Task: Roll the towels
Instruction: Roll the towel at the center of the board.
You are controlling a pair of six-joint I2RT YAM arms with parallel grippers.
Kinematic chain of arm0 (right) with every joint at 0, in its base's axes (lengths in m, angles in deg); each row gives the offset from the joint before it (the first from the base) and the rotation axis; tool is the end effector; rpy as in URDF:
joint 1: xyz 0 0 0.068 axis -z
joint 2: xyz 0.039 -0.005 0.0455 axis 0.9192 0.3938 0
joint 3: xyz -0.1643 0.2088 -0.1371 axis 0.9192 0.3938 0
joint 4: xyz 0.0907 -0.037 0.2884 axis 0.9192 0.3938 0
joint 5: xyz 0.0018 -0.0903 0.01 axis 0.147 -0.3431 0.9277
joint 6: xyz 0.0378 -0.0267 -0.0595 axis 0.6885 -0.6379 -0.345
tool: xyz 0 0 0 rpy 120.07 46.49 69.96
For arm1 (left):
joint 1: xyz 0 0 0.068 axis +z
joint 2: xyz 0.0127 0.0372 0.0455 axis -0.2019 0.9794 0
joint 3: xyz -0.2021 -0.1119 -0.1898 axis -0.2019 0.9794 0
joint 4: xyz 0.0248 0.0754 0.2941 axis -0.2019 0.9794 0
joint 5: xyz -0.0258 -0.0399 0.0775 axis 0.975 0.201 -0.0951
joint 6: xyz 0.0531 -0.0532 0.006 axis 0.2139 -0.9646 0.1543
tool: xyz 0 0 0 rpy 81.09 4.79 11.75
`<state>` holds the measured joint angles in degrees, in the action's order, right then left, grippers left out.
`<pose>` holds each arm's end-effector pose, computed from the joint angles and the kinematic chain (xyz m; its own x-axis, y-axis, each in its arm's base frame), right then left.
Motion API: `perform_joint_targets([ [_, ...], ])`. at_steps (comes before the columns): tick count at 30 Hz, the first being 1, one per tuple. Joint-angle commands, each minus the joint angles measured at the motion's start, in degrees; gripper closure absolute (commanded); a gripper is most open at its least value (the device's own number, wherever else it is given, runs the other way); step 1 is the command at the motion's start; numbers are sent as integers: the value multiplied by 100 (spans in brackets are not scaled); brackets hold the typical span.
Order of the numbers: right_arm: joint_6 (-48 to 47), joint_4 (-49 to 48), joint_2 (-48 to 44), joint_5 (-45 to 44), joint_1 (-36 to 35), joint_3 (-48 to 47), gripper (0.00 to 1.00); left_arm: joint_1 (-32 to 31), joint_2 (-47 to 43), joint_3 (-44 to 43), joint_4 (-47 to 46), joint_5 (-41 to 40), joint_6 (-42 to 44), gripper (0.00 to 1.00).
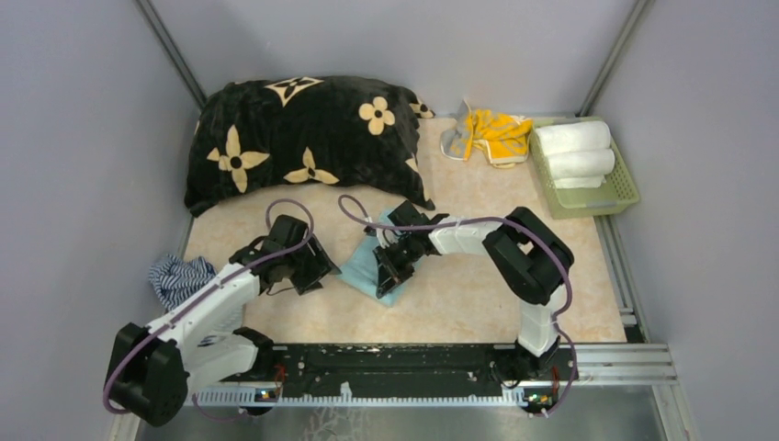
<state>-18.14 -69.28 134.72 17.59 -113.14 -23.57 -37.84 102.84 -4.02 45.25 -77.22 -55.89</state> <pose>0.2474 0.3184 0.1132 -0.7675 -0.5633 -0.3060 -0.5977 0.4564 0.6591 0.2119 -0.1089 0.1681 -0.8280 -0.5059 -0.2417 -0.3665 0.8146 -0.4496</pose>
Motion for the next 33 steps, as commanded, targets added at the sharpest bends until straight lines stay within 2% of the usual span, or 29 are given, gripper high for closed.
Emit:
perform_joint_targets([
  [1,638,-571,176,1104,353,113,100,21,-400,235,126,253,69,33],
  [8,841,-476,636,1318,718,61,100,18,-484,655,-615,911,-111,32],
  [17,864,-385,842,1292,914,-16,100,14,133,665,-1517,1301,-152,32],
  [22,751,-187,816,1108,923,-137,100,18,545,533,-1786,1223,-93,33],
  [29,607,20,555,785,922,-192,94,21,1188,381,-2109,1005,-83,36],
  [33,439,177,216,446,912,-200,85,22,1459,294,-1981,889,-90,36],
])
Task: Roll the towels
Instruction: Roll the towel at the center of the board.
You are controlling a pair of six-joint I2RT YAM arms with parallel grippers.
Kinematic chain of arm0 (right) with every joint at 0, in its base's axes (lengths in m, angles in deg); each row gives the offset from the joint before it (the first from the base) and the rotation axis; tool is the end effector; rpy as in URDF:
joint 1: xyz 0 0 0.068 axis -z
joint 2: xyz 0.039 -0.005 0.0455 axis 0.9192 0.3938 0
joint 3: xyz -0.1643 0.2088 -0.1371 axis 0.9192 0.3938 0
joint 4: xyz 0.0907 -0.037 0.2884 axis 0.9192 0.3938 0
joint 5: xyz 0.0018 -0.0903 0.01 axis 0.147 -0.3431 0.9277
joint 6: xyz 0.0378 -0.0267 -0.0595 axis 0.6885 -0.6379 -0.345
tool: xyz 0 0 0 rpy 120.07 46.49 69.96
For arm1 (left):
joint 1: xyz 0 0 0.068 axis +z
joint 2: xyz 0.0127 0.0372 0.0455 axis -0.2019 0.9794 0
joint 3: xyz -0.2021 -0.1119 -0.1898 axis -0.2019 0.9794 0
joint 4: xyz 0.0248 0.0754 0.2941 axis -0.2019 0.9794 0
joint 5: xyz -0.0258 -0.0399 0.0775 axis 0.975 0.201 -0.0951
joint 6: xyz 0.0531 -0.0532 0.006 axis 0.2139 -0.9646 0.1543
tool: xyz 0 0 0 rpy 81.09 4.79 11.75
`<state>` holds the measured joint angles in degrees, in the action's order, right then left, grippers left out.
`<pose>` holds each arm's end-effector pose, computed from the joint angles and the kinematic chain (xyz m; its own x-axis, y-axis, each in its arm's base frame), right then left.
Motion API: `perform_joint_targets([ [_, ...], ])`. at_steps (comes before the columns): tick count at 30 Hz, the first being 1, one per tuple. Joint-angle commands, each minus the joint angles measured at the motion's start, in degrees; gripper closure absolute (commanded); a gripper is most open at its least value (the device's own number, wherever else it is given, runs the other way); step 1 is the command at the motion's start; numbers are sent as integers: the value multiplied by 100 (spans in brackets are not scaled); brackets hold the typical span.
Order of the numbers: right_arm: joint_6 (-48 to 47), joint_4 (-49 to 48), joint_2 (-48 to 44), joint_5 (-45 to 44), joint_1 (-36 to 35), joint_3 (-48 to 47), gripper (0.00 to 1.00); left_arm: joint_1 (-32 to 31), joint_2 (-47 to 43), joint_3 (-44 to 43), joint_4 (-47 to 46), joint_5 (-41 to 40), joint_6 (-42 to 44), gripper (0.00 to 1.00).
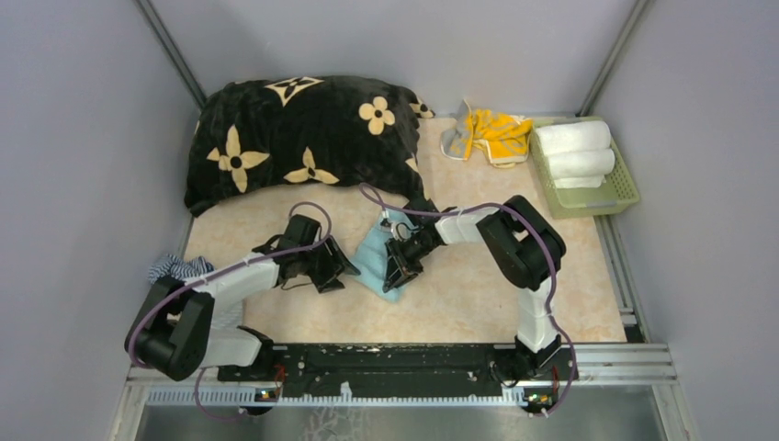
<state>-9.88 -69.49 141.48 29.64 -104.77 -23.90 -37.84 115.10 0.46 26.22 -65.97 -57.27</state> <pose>0.2825 0.2840 0.0790 -0.9024 -0.4272 -0.0565 -0.2892 0.5031 0.8144 0.2289 -0.1310 0.1173 -0.8768 -0.4669 -0.1150 -0.3256 0.7525 -0.5724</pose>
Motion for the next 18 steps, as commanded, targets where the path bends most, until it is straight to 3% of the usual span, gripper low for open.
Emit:
perform_joint_targets([
  [1,-451,246,-584,-859,75,-169,83,24,275,-165,-38,-275,38,36],
  [8,-988,688,-1732,-2352,-300,-175,69,18,447,-116,53,-343,-107,36],
  [13,-1359,812,-2477,-4032,-1090,-171,58,27,527,-163,104,-359,-129,37],
  [18,-1748,636,-2806,-5424,-2079,-63,55,29,601,-177,100,-348,-143,37],
])
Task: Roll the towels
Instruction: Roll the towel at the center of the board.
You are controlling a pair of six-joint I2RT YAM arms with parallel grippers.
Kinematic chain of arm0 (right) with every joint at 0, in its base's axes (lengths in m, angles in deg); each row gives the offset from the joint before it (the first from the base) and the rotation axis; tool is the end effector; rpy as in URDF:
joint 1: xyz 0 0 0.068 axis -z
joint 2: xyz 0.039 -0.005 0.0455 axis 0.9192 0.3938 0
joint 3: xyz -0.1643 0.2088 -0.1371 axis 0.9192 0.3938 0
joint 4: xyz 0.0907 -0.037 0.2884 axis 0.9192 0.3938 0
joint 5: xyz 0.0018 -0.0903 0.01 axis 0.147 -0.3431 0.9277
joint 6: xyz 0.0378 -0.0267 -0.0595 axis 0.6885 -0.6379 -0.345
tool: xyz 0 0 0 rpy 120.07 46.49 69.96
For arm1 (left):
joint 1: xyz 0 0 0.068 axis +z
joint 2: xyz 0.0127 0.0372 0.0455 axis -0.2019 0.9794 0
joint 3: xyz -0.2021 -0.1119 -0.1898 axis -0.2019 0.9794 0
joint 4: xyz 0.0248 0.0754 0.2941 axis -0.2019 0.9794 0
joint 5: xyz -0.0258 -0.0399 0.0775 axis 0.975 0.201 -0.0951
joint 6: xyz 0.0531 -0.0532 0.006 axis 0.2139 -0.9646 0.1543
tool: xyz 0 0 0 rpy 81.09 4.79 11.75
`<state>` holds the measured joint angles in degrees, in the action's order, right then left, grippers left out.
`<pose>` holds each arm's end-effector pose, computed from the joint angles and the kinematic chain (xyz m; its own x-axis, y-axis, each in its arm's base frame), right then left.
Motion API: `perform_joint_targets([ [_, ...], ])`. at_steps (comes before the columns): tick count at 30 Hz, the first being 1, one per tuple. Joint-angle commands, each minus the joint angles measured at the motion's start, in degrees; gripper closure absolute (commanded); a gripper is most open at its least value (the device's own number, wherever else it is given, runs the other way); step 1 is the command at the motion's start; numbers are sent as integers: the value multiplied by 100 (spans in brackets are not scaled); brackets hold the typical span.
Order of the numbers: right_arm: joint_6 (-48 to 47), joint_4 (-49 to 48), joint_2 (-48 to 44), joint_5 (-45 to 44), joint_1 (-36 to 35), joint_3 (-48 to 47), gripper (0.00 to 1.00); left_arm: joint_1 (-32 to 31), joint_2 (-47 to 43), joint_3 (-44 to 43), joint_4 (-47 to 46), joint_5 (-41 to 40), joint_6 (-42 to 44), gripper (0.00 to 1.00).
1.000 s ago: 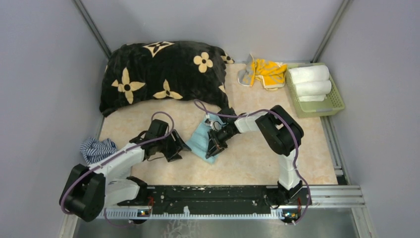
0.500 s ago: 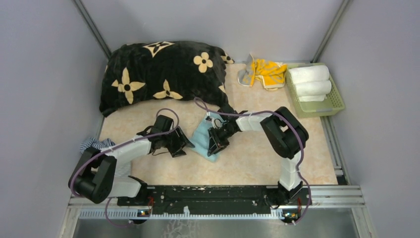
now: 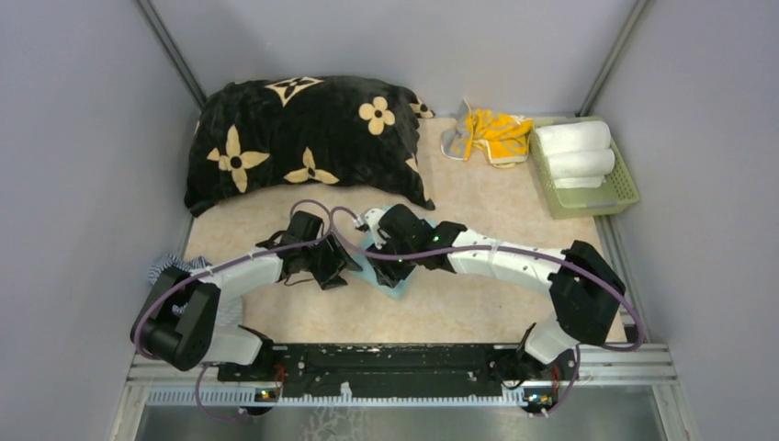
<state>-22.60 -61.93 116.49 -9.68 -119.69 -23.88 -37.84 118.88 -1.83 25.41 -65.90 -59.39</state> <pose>0.2177 0.3108 0.2136 -0.5952 -0.5595 -0.5768 -0.7828 0.5658 0.2590 0.2405 -0.1368 0.1147 -0.8655 -0.4934 -0.0862 -0.3637 0.7374 -0.5691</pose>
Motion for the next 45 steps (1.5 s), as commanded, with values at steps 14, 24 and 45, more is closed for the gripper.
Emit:
perform_joint_targets([
  [14,-807,-670,461,-2999,-1903,75,57,27,399,36,146,-322,63,37],
  [24,-887,-621,981,-3631,-1915,162,57,28,495,1,163,-322,111,37],
  [45,-1036,-537,1748,-4055,-1870,333,54,32,740,-56,275,-542,290,37],
])
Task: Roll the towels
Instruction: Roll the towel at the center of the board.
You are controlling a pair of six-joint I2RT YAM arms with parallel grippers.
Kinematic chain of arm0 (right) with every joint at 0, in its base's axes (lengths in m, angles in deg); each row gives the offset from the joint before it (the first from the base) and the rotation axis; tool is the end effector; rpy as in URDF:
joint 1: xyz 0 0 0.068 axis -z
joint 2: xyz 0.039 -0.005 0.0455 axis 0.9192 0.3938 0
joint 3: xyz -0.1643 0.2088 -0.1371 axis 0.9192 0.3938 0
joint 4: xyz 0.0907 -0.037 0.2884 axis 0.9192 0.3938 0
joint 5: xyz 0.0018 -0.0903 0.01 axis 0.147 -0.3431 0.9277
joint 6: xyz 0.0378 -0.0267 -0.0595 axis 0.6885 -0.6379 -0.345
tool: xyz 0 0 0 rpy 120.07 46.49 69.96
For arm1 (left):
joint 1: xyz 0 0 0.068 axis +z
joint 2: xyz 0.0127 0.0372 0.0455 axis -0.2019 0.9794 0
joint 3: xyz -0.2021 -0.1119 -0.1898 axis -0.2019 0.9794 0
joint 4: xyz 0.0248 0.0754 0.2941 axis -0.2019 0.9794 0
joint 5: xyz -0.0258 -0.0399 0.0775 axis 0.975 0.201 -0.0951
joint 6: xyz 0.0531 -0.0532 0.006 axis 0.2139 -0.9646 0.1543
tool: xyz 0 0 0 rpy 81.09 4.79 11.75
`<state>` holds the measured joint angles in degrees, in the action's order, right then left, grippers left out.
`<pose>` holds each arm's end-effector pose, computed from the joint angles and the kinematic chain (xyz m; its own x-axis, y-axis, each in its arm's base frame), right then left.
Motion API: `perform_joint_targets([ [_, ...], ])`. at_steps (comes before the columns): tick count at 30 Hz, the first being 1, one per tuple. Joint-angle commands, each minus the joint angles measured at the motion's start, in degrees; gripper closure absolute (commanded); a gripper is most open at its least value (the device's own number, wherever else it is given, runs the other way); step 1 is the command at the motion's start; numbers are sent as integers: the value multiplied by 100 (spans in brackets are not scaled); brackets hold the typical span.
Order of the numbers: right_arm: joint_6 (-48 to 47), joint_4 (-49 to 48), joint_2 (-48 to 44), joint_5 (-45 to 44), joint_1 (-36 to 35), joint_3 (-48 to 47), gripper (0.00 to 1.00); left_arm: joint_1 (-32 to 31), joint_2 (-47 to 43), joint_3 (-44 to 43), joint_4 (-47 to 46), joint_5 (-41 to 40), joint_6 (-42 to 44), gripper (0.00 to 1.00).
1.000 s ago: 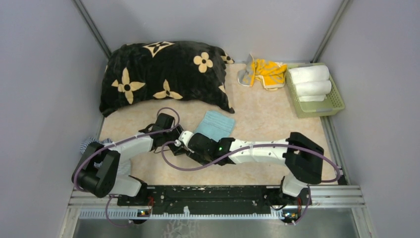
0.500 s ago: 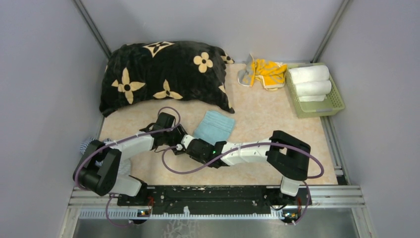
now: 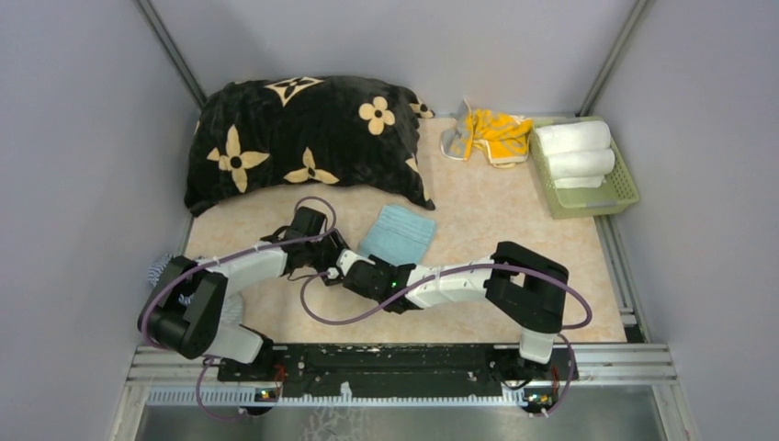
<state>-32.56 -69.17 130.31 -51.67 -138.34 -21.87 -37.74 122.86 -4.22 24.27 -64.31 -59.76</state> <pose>0.1548 0.3651 0.1272 -0.2526 -0.8470 -0.4677 -0.7619 0.4721 -0.4435 0.2525 -0.1440 0.1113 -0.8707 -0.4882 -0.0587 -0.3699 0.7289 -0.5762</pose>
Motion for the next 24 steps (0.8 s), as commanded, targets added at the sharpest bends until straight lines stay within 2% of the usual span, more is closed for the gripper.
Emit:
perform_joint_targets([
  [1,-39,217,395,265,8,140,57,24,353,185,399,-709,336,37],
  [6,-48,301,287,1198,86,123,79,67,203,102,612,-776,404,35],
  [11,129,246,-20,3161,441,12,98,65,-518,30,993,-1127,477,31],
  [17,446,-98,-117,5336,1025,-135,100,91,-1575,187,1445,-1325,461,29],
  [24,1562,-998,175,7419,2046,22,100,88,-2495,471,1839,-1063,249,28],
])
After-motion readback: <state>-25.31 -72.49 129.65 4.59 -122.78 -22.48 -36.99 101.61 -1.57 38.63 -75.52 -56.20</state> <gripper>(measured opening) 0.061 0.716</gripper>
